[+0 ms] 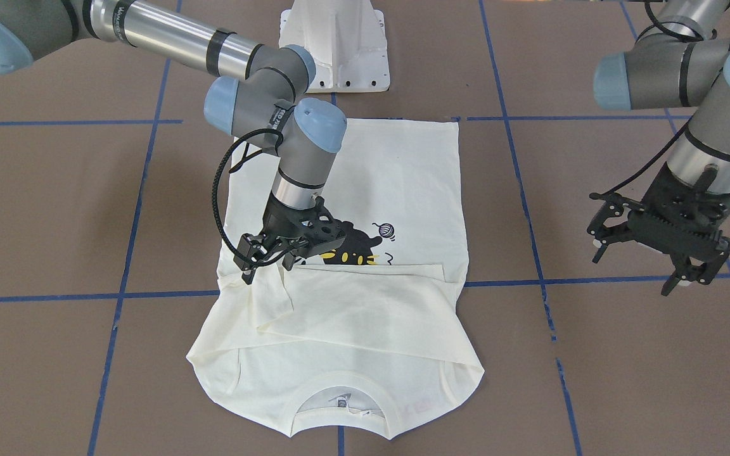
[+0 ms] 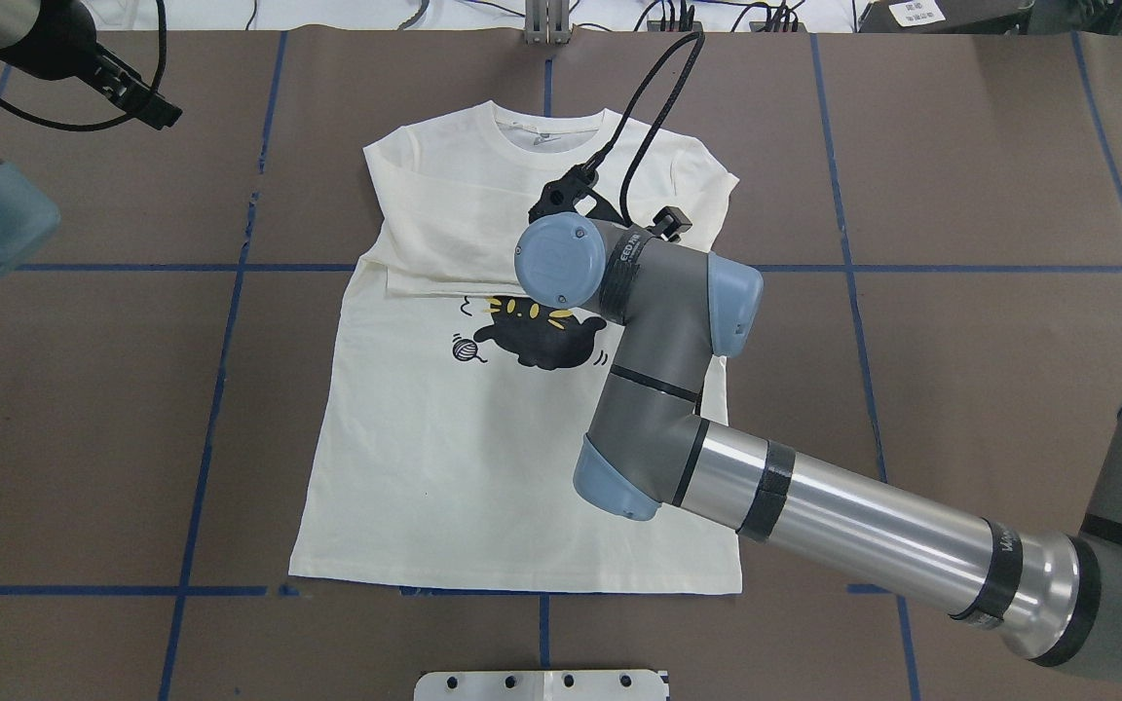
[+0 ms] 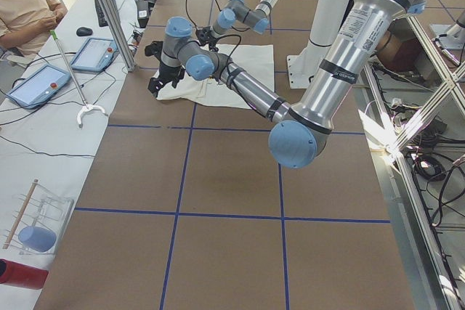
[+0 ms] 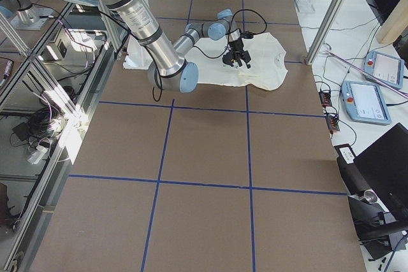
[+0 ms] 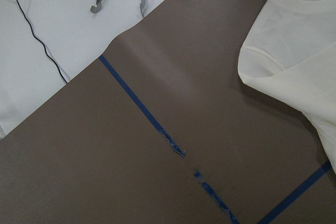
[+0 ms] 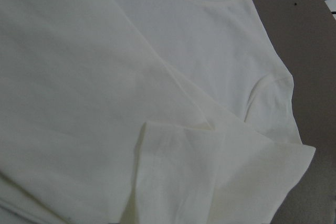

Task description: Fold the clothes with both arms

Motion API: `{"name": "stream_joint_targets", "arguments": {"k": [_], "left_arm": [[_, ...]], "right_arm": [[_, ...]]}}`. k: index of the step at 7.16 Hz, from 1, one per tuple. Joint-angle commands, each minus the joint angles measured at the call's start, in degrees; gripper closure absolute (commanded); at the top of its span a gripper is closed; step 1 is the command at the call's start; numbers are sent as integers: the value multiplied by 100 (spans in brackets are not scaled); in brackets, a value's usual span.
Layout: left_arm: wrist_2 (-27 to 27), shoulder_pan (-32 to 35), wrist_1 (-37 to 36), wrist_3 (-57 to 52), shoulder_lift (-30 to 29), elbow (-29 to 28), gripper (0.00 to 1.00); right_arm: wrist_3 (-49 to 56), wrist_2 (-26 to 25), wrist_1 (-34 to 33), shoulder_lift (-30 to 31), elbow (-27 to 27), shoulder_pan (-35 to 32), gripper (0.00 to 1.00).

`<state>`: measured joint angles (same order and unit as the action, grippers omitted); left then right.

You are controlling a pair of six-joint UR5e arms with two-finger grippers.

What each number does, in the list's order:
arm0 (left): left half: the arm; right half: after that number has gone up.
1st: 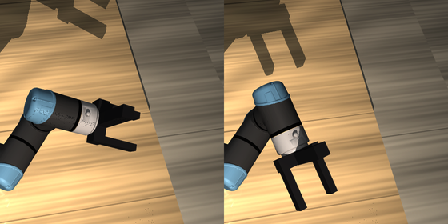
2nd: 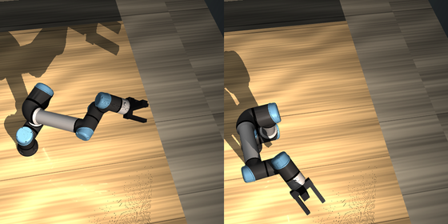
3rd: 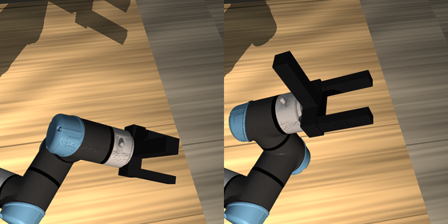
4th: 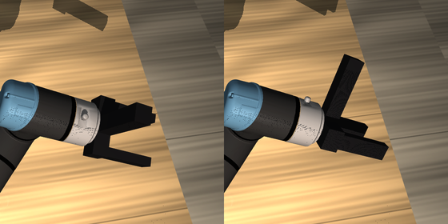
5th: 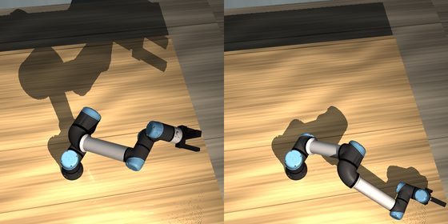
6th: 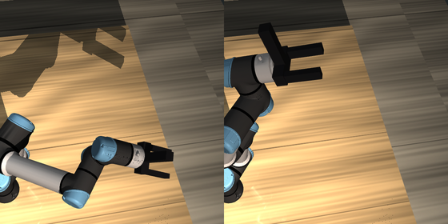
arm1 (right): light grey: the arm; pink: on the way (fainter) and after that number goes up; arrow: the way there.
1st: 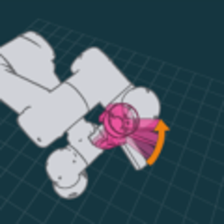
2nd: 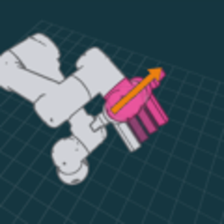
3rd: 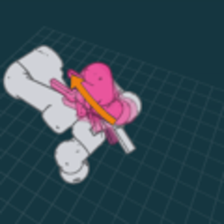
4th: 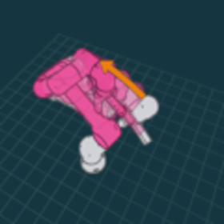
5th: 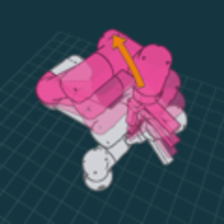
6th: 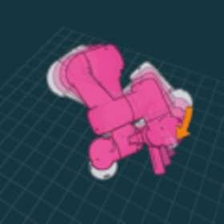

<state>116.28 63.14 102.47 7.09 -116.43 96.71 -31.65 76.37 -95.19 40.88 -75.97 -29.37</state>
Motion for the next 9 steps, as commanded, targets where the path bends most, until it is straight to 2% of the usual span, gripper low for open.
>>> {"name": "stream_joint_targets", "arguments": {"k": [1,4,6,7,9], "left_arm": [[0,-3,1,55,7,15,0],[9,-12,1,230,15,146,0],[9,-21,1,389,120,286,0],[9,-21,1,398,217,418,0],[9,-38,1,512,209,445,0]], "right_arm": [[175,-17,0,33,91,2,9],[605,-8,-26,156,91,-340,9],[1262,10,0,673,-127,-787,9],[1571,184,-35,736,-294,-1085,8],[1514,1166,52,781,-785,-1386,1]]}}
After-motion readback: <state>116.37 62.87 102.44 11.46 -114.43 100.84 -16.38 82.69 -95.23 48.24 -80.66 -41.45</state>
